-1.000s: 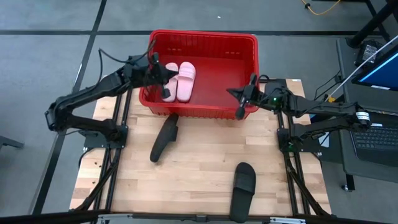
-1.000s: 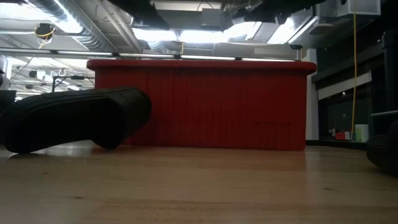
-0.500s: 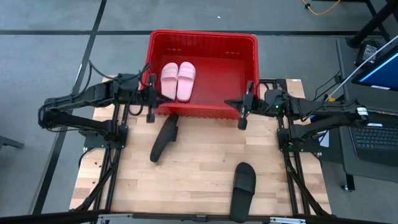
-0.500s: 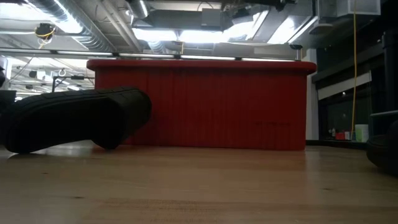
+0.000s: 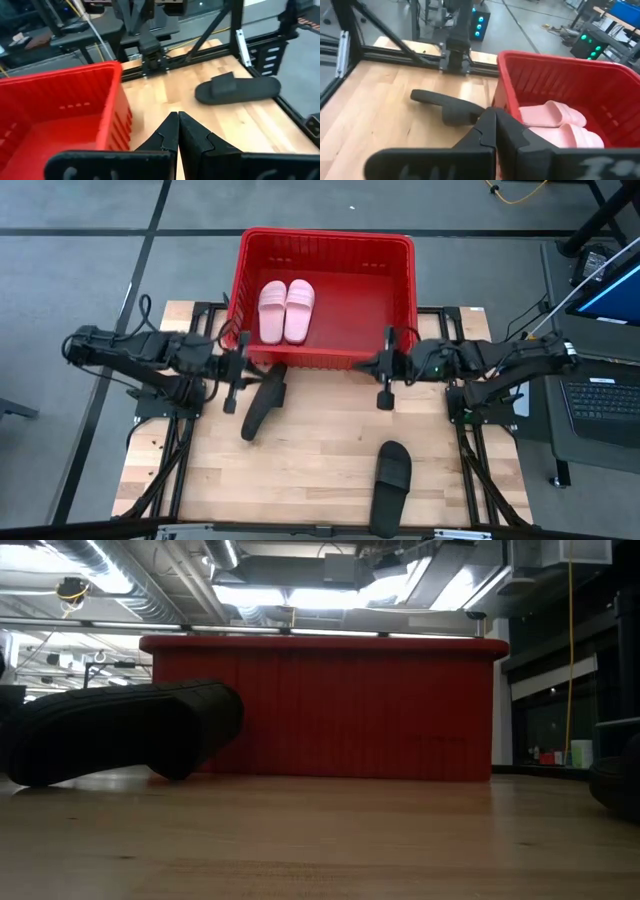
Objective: Pick and place slides into bin
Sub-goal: Put the left black slipper into the red bin
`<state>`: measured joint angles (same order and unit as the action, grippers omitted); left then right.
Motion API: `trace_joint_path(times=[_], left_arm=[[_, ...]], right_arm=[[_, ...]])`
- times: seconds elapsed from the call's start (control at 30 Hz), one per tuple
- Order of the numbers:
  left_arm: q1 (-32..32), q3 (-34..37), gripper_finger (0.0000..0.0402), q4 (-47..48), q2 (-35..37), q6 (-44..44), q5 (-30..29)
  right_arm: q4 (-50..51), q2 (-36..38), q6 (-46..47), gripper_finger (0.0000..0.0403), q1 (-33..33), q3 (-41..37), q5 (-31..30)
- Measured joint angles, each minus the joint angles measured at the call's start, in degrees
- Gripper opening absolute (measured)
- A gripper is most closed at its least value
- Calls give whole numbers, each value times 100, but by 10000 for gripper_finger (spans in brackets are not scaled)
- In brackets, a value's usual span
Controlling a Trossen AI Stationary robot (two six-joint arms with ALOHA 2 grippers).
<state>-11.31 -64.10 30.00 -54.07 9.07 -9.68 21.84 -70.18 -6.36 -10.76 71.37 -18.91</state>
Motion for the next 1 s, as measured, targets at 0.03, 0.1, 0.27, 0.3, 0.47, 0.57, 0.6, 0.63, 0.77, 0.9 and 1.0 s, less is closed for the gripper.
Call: trace_joint_path(times=[0.03, 0.1, 0.27, 0.3, 0.47, 0.57, 0.6, 0.63, 0.77, 0.9, 1.0], left_arm=[[-227, 0, 1, 22, -4, -54, -211], [-691, 0, 2, 92, -15, -146, -780], [-1865, 0, 2, 505, -105, -916, -2224], [-2070, 0, 2, 591, -161, -1082, -2436], [-2751, 0, 2, 717, -526, -1824, -3017], [-2927, 0, 3, 712, -746, -2357, -3130], [-2950, 0, 3, 714, -820, -2527, -3161], [-2962, 0, 3, 712, -894, -2703, -3175], [-2959, 0, 3, 651, -1165, -3433, -3206], [-2957, 0, 20, 384, -1442, -4043, -3085], [-2957, 0, 40, 390, -1555, -4569, -3045]], right_arm=[[98, -53, 27, 3, -117, 71, -104], [310, -132, 171, 3, -379, 130, -426], [175, -257, 632, 2, -909, -17, -905], [71, -278, 692, 2, -985, -81, -910], [-696, -289, 759, 2, -1216, -493, -908], [-944, -292, 755, 4, -1257, -691, -909], [-971, -291, 756, 4, -1260, -722, -910], [-1003, -289, 762, 5, -1260, -751, -912], [-971, -289, 753, 4, -1260, -858, -908], [-968, -289, 757, 4, -1257, -964, -890], [-968, -289, 766, 6, -1257, -983, -708]])
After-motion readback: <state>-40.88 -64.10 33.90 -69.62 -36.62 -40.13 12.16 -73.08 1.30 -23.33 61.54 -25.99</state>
